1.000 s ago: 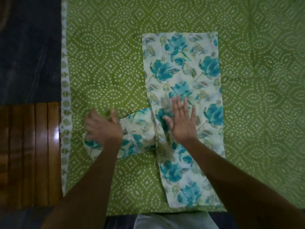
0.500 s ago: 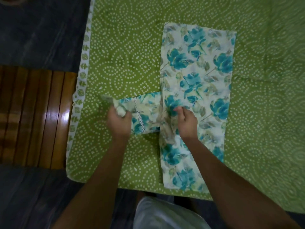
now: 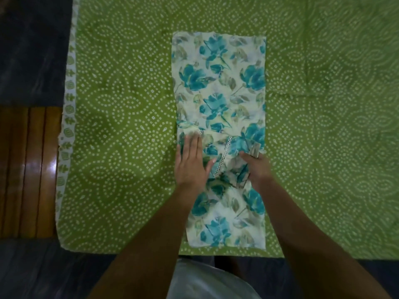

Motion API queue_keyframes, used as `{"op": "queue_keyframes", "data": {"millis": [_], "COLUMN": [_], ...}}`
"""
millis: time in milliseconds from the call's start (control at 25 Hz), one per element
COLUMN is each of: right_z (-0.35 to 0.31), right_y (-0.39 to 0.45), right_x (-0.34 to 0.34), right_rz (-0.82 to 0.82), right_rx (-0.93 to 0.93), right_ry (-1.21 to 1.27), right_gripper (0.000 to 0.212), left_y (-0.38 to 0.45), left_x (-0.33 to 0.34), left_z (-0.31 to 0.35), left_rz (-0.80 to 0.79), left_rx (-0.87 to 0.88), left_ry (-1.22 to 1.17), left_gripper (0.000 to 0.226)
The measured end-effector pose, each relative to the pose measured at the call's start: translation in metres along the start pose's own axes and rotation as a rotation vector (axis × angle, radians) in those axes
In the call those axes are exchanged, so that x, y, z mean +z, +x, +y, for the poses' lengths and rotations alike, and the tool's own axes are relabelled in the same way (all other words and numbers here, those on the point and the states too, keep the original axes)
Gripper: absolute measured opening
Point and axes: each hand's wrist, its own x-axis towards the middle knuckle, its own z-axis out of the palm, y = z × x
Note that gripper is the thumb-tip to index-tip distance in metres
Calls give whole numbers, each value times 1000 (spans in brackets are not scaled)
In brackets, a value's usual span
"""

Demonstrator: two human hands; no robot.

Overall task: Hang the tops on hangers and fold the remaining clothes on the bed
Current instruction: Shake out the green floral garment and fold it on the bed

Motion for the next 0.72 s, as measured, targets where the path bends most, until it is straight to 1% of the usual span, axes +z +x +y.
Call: {"op": "queue_keyframes", "data": {"millis": [40,120,200,240,280,320,360,400,440,480,520,560,600,640,720], "right_z": [2,4,2,3,6,14,25,41,53,64,71,77,79,78,71], "right_y": [4,17,26,28,27,24,19,16,12,12,12,16,22,30,43], "right_x": [-2,-9,-15,-19,-25,-33,-45,-60,-78,-97,-112,-121,-123,-120,-107], "right_rz": [18,85,168,202,234,246,222,155,55,-84,-220,-319,-389,-435,-558], "right_rx": [-37,-130,-216,-266,-342,-450,-587,-741,-901,-1053,-1193,-1305,-1376,-1414,-1397], "right_ry": [-61,-281,-499,-562,-614,-676,-777,-921,-1117,-1335,-1528,-1669,-1764,-1795,-1734], "right_gripper": [16,18,13,15,23,34,44,54,63,70,73,74,74,76,80], "left_y": [4,9,12,11,10,8,4,-1,-7,-13,-17,-19,-18,-15,-8], "left_x": [8,19,26,27,26,23,20,18,15,14,15,19,25,30,40], "left_z": [-7,-16,-21,-23,-25,-28,-34,-43,-54,-66,-77,-86,-90,-90,-86], "left_rz": [-38,-61,-75,-71,-57,-50,-46,-35,-31,-40,-56,-63,-66,-74,-54], "left_rx": [17,52,85,113,162,249,374,519,650,752,826,877,912,929,974], "left_ry": [46,73,108,119,114,101,99,129,186,239,283,319,363,394,373], "left_gripper": [83,89,90,90,89,86,82,83,88,94,96,95,92,89,78]}}
